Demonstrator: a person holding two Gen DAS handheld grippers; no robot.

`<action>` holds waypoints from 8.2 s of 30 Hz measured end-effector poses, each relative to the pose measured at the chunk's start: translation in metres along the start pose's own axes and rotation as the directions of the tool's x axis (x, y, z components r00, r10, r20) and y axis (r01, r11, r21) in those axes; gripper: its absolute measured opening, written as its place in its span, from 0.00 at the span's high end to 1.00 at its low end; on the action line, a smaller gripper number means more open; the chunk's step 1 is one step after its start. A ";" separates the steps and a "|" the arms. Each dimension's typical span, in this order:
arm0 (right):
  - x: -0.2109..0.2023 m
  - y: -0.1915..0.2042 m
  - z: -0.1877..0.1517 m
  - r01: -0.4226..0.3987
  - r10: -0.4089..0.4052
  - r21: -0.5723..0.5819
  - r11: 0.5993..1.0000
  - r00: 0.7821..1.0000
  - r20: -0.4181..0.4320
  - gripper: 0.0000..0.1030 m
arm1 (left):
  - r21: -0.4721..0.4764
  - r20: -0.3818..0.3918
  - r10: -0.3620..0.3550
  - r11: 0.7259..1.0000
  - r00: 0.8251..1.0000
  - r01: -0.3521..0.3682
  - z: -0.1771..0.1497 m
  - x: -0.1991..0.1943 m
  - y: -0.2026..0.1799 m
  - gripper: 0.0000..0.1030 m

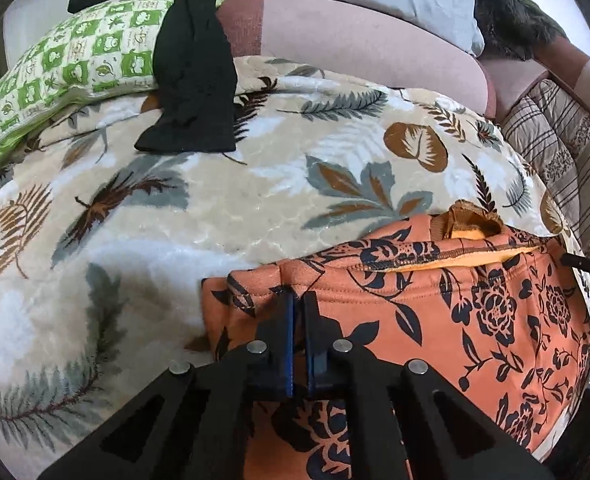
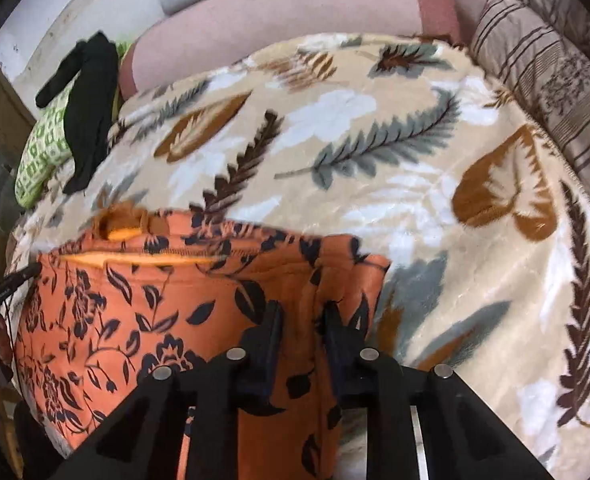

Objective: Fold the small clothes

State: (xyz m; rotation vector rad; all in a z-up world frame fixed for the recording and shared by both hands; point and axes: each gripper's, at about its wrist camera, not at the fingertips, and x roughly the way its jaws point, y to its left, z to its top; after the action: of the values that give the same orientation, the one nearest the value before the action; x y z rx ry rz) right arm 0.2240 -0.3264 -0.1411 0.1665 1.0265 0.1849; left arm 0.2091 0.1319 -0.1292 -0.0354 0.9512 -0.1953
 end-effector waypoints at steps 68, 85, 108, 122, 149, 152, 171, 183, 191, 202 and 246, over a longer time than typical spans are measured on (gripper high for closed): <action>-0.019 -0.024 -0.070 -0.254 0.255 0.401 0.880 0.966 0.051 0.49 | -0.093 0.024 0.102 0.991 0.994 -0.099 -0.050 -0.067 -0.016 0.44; -0.068 0.017 -0.137 -0.375 0.368 0.328 0.867 0.926 0.084 0.30 | -0.064 -0.007 0.137 0.988 0.990 -0.138 -0.102 -0.088 -0.036 0.26; 0.004 -0.035 -0.030 -0.417 0.368 0.520 0.746 0.908 0.201 0.30 | 0.041 -0.008 0.122 0.992 0.993 -0.121 -0.105 -0.073 -0.078 0.24; -0.047 0.000 -0.047 -0.411 0.366 0.401 0.819 0.912 0.187 0.31 | -0.014 0.027 0.101 0.995 0.994 -0.101 -0.092 -0.082 -0.069 0.21; -0.034 -0.025 -0.192 -0.477 0.334 0.769 0.426 0.873 0.357 0.27 | -0.034 -0.002 0.024 0.999 1.000 -0.024 -0.085 -0.053 -0.125 0.21; -0.039 -0.036 -0.193 -0.481 0.343 0.758 0.440 0.870 0.353 0.27 | -0.002 -0.078 0.078 0.997 0.994 -0.078 -0.089 -0.028 -0.131 0.21; -0.109 0.022 -0.121 -0.428 0.373 0.366 0.827 0.903 0.213 0.28 | -0.028 -0.071 0.101 0.994 0.992 -0.103 -0.088 -0.032 -0.125 0.20; -0.103 -0.019 -0.172 -0.374 0.278 0.624 0.686 0.928 0.250 0.25 | -0.103 -0.005 0.067 0.992 0.998 -0.067 -0.068 -0.050 -0.119 0.19; -0.055 -0.033 -0.199 -0.408 0.369 0.759 0.508 0.899 0.236 0.24 | -0.048 -0.045 0.064 0.997 0.997 -0.066 -0.055 -0.023 -0.141 0.19; -0.045 -0.034 -0.197 -0.312 0.264 0.727 0.611 0.947 0.184 0.83 | 0.011 -0.026 0.114 0.993 0.993 -0.114 -0.052 -0.019 -0.141 0.19; -0.038 0.020 -0.092 -0.290 0.284 0.300 0.909 0.957 0.067 0.33 | -0.376 0.066 -0.017 0.926 0.998 0.040 -0.114 -0.123 0.002 0.11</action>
State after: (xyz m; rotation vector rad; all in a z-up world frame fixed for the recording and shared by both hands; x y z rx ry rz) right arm 0.1242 -0.3110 -0.1513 0.6054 1.0018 0.2894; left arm 0.0471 0.1624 -0.0966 -0.4087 0.9156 -0.0348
